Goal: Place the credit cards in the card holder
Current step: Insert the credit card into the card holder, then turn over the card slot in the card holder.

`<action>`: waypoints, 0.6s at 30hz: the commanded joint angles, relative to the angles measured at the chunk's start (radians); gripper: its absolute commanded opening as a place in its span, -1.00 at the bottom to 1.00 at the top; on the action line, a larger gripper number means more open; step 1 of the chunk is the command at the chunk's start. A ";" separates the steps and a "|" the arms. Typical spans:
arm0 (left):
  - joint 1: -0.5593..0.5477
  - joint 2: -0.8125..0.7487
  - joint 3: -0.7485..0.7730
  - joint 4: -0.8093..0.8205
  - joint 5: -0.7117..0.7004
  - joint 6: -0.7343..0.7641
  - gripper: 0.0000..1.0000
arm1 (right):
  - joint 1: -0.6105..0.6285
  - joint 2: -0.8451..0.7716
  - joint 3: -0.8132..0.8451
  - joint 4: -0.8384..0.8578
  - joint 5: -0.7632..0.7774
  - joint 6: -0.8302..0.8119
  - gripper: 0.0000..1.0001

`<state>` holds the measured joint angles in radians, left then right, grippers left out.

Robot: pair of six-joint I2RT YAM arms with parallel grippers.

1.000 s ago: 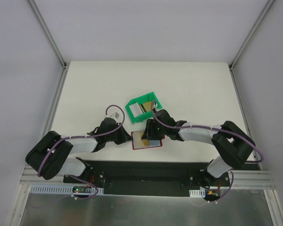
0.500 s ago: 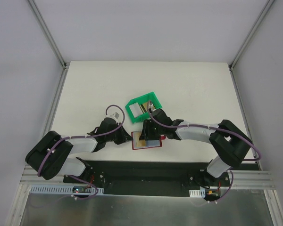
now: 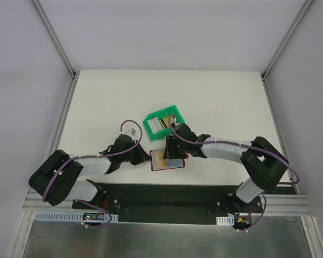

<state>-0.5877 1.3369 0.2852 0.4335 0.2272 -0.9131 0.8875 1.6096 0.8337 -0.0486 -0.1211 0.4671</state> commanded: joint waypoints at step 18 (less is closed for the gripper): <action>0.002 0.028 -0.041 -0.180 -0.054 0.049 -1.00 | -0.032 -0.175 -0.093 -0.122 0.109 0.028 -0.11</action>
<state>-0.5877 1.3369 0.2844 0.4339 0.2276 -0.9131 0.8589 1.4387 0.7605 -0.1390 -0.0418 0.4690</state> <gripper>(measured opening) 0.006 0.449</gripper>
